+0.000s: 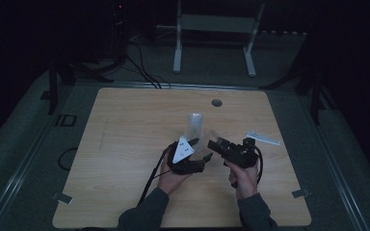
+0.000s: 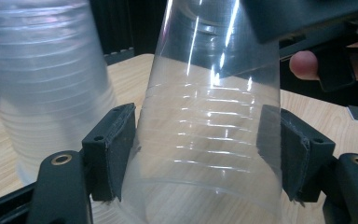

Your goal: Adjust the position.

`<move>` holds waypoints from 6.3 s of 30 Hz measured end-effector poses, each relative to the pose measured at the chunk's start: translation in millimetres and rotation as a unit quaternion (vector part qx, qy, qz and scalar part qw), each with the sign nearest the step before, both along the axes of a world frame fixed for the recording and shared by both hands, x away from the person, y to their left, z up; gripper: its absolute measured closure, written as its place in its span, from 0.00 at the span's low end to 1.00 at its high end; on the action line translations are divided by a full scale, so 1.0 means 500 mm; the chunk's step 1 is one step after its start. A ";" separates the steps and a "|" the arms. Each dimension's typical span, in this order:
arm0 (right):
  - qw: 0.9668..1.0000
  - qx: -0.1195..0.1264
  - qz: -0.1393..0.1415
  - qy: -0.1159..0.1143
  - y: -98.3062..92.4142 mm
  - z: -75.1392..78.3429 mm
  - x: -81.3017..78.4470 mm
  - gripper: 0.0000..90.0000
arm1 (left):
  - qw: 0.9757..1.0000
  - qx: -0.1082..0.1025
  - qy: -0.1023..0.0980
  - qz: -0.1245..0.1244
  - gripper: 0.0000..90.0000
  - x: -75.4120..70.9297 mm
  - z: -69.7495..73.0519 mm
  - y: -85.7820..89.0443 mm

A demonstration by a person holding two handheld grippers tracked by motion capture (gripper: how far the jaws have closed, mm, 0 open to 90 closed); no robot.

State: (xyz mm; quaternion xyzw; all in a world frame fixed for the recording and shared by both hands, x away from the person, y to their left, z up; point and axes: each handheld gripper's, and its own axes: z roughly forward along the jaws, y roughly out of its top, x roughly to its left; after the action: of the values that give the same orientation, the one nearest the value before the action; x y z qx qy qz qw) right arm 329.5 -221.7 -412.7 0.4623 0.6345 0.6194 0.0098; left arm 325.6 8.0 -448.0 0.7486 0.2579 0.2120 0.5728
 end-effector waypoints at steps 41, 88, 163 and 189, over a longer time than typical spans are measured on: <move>0.907 -0.357 0.210 -0.071 0.008 0.084 0.085 0.39 | 1.000 -0.001 0.021 -0.010 0.32 0.015 0.031 0.093; 0.741 -0.564 0.355 -0.083 0.066 0.149 0.094 0.42 | 0.994 0.045 0.068 -0.078 0.33 0.025 0.041 0.101; 0.639 -0.615 0.454 -0.084 0.148 0.095 0.028 0.38 | 0.958 0.184 0.069 -0.207 0.33 0.000 0.019 0.017; 0.653 -0.611 0.440 -0.079 0.139 0.087 0.029 0.46 | 0.970 0.146 0.069 -0.182 0.21 0.001 0.032 0.028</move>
State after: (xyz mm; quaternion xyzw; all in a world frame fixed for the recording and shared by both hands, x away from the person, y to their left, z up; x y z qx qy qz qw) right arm 343.8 -152.3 -369.3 -0.0323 0.9956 0.0582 0.0664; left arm 325.9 22.0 -431.8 0.8714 0.1228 0.0873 0.4668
